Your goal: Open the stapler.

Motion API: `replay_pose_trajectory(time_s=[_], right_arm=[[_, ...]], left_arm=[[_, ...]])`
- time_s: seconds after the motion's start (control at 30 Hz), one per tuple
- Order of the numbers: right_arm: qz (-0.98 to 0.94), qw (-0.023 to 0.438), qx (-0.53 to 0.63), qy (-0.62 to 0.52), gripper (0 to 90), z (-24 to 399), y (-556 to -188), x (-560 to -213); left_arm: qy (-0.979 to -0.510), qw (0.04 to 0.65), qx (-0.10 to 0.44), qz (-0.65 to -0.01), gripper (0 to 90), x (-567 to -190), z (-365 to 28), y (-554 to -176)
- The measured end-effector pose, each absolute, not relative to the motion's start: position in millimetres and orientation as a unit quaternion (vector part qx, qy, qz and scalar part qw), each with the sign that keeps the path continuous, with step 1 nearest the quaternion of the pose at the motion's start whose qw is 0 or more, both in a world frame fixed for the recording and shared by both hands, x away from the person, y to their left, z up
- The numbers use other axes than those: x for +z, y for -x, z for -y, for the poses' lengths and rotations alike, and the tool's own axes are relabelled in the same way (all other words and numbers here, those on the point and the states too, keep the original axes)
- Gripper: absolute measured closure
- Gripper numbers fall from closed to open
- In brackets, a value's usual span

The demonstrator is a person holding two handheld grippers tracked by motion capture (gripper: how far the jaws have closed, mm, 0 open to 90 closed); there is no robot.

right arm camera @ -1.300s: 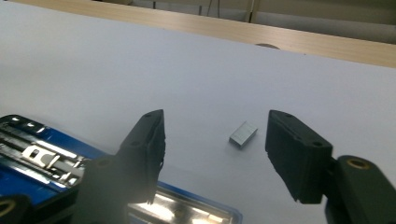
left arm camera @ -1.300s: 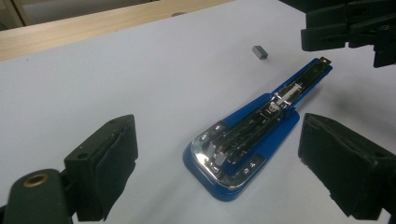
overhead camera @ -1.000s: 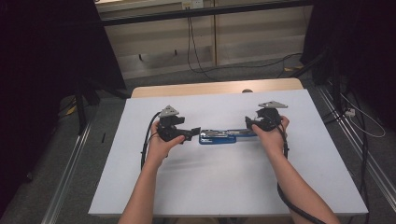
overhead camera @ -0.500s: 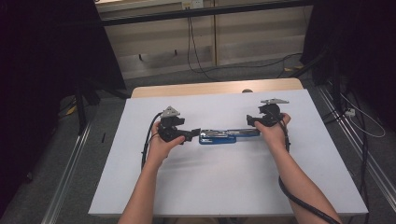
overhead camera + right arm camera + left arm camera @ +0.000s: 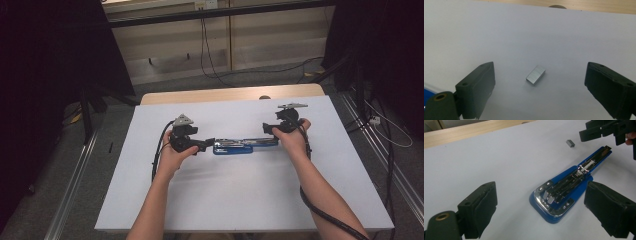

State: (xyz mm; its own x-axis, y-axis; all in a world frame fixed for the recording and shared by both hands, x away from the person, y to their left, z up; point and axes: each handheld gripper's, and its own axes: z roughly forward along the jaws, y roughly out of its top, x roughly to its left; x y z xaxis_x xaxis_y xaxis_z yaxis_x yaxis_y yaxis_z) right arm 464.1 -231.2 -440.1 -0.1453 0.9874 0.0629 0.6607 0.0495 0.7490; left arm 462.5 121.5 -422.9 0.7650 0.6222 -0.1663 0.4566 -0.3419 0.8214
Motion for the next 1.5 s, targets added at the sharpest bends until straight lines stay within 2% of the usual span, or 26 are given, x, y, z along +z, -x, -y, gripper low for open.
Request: replay_pose_trajectory(time_s=[0.43,0.53,0.7,0.8,0.87,1.07,1.23,1.5], right_arm=[[-0.682,0.237,0.328,-0.609,8.3,229.8,-469.9,-436.5],[-0.690,0.232,0.316,-0.608,16.3,229.2,-471.3,-434.6],[-0.694,0.241,0.304,-0.607,20.0,229.7,-473.2,-432.1],[-0.694,0.233,0.302,-0.611,28.0,229.5,-474.6,-431.4],[-0.695,0.230,0.302,-0.611,29.3,229.2,-476.1,-431.4],[-0.693,0.212,0.290,-0.625,47.4,229.9,-481.3,-434.1],[-0.696,0.210,0.286,-0.625,54.6,231.2,-483.8,-437.0],[-0.706,0.193,0.285,-0.619,56.4,228.6,-488.0,-448.0]], left_arm=[[-0.813,0.476,0.086,-0.325,10.0,-420.1,-123.9,-461.0],[-0.811,0.477,0.089,-0.326,8.9,-419.0,-124.9,-460.5],[-0.811,0.478,0.090,-0.326,8.8,-418.6,-126.3,-460.9],[-0.809,0.478,0.095,-0.329,8.8,-418.0,-126.2,-460.6],[-0.809,0.476,0.101,-0.330,9.0,-418.0,-126.5,-461.2],[-0.810,0.473,0.097,-0.332,9.2,-419.4,-125.1,-460.8],[-0.814,0.468,0.095,-0.331,9.7,-420.6,-123.5,-460.5],[-0.813,0.469,0.093,-0.333,10.0,-421.3,-123.1,-460.6]])
